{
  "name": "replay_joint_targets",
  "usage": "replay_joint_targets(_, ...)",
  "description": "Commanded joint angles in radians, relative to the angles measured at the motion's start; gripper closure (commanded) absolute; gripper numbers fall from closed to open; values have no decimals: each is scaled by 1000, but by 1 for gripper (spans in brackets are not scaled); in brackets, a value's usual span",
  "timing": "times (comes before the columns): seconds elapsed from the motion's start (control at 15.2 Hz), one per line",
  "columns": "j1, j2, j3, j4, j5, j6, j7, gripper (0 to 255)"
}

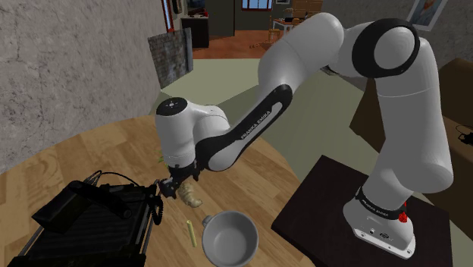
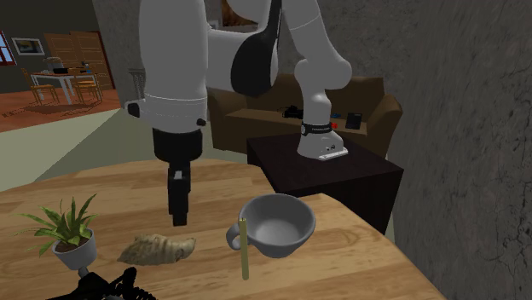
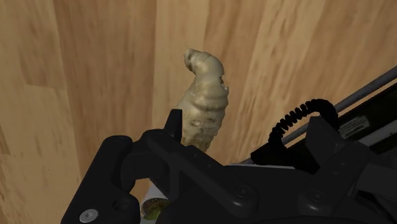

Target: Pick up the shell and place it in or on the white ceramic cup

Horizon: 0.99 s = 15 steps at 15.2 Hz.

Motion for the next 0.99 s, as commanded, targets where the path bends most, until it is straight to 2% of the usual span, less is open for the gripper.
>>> replay_joint_targets(0.0, 10, 26, -12, 9, -17, 15, 11, 0)
replay_joint_targets(0.26, 20, 60, -29, 12, -40, 43, 24, 0)
replay_joint_targets(0.73, 20, 60, -29, 12, -39, 43, 24, 0)
replay_joint_targets(0.79, 20, 60, -29, 12, -39, 43, 24, 255)
replay_joint_targets(0.92, 20, 60, -29, 12, -39, 43, 24, 255)
